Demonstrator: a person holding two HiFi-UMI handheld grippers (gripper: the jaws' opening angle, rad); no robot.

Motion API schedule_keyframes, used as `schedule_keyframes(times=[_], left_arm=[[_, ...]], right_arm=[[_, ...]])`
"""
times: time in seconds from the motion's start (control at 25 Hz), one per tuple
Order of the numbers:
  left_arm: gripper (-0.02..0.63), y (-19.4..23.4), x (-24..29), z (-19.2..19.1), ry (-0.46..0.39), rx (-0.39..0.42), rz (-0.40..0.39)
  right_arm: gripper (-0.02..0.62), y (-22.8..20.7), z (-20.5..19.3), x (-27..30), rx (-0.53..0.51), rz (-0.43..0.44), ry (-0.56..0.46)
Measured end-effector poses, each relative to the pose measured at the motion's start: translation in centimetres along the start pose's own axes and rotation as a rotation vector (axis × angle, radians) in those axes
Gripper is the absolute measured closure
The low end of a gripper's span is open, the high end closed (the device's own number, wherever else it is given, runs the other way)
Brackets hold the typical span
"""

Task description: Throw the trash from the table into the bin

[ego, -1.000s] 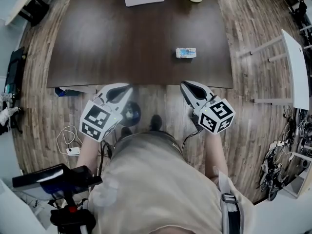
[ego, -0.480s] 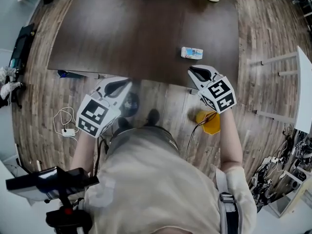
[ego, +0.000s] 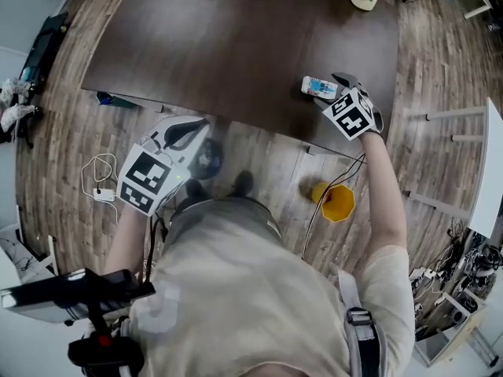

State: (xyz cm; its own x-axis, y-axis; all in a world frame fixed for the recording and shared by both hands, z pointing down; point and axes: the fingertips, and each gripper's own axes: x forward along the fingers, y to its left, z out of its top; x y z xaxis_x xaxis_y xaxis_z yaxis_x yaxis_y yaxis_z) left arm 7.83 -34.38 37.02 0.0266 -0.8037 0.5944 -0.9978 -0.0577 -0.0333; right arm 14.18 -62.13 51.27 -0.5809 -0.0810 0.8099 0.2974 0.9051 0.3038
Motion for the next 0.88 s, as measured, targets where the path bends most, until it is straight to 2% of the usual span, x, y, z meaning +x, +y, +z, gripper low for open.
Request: schedule_keyframes(times=[0.12,0.28,0.36,0.6,0.76,0.88], left_arm=[[0.592,0.1,-0.9,-0.8,0.005,-0.017,0.019],[0.592,0.6,-0.8,-1.6,0.019,-0.029,0.035],[0.592,0.7,-1.1,-2.5,0.027,-0.044,0.042],[0.592,2.4,-3.1,-3.3,0.026,-0.062,0.028],[0.592,1.7,-2.9,-3.7,0.024,-0.061,0.041],[0.592,1.4,-3.2,-4.2,0.017,-0.067,0.043]], right_arm=[[0.285,-0.4,-0.9,2.6,-0.077,0.021,0.073],[0.279,-0.4,-3.8,5.6,-0.096,0.112,0.178],[0.279,-0.1,-4.2,6.6,-0.103,0.126,0.203],[0.279,0.5,-2.6,9.2,-0.085,0.134,0.252],[0.281,0.6,-4.5,9.3,-0.021,0.125,0.26],[0.313,0.8,-4.9,9.1,0.013,0.085,0.243]])
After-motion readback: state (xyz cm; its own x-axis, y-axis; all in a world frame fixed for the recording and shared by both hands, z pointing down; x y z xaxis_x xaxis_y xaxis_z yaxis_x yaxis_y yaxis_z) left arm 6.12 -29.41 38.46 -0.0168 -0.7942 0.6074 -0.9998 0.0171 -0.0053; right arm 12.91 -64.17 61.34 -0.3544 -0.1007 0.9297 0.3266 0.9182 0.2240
